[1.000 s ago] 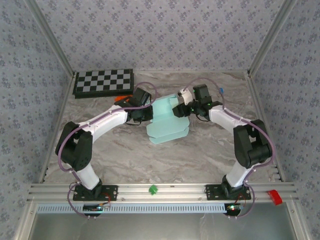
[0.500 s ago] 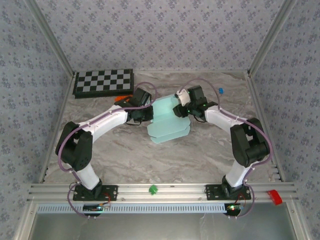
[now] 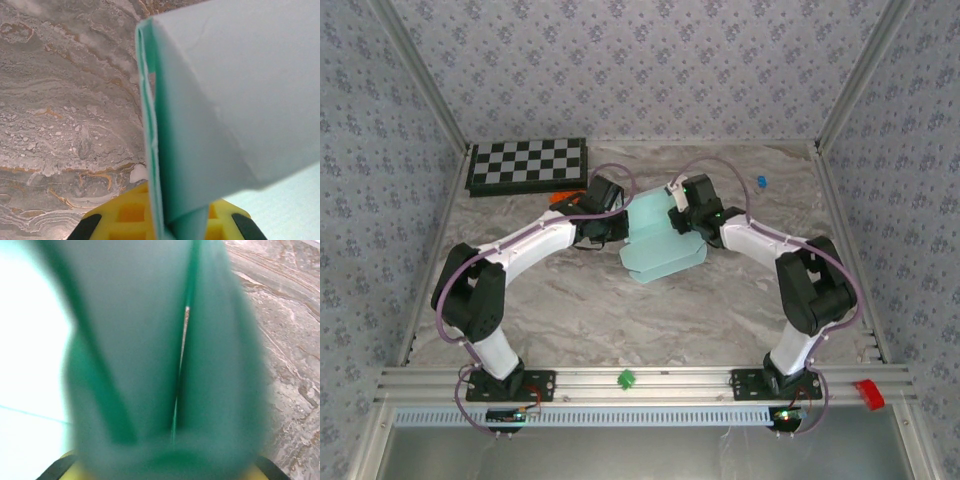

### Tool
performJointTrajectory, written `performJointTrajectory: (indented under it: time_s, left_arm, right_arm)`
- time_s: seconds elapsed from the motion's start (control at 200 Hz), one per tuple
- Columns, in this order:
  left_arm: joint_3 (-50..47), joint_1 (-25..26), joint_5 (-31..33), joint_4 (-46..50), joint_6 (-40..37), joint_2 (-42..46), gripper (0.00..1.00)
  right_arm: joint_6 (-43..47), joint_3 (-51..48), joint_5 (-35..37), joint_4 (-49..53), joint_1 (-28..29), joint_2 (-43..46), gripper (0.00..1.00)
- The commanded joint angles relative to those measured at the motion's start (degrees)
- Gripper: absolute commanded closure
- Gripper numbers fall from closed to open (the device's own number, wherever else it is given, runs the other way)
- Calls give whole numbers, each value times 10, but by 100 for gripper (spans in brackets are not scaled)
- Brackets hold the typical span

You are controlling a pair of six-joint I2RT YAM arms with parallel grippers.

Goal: Fold the paper box

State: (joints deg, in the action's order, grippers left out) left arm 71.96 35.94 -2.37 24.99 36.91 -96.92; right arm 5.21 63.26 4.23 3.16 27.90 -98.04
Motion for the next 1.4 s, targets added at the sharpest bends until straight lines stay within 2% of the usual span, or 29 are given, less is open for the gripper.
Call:
performJointTrajectory:
  time_s: [0.0,0.465,0.8,1.124,1.259,1.394]
  left_arm:
    - [15,1,-1,11,-3,-4,100]
    - [16,0,11,15,6,-10,100]
    - [16,0,19,20,7,-9,100]
    - [15,0,24,23,10,-10,100]
    - [16,0,22,22,9,-12,100]
    - [17,0,17,21,7,-14,100]
  right_arm:
    - [-25,13,108,13,-1,-11,80]
    - [-115,43,275,74,50,-34,85]
    - [-142,91,345,131,68,-65,88]
    - [-164,105,371,165,70,-79,92]
    - [-153,99,331,150,70,-71,93]
    - [-141,79,281,108,72,-51,85]
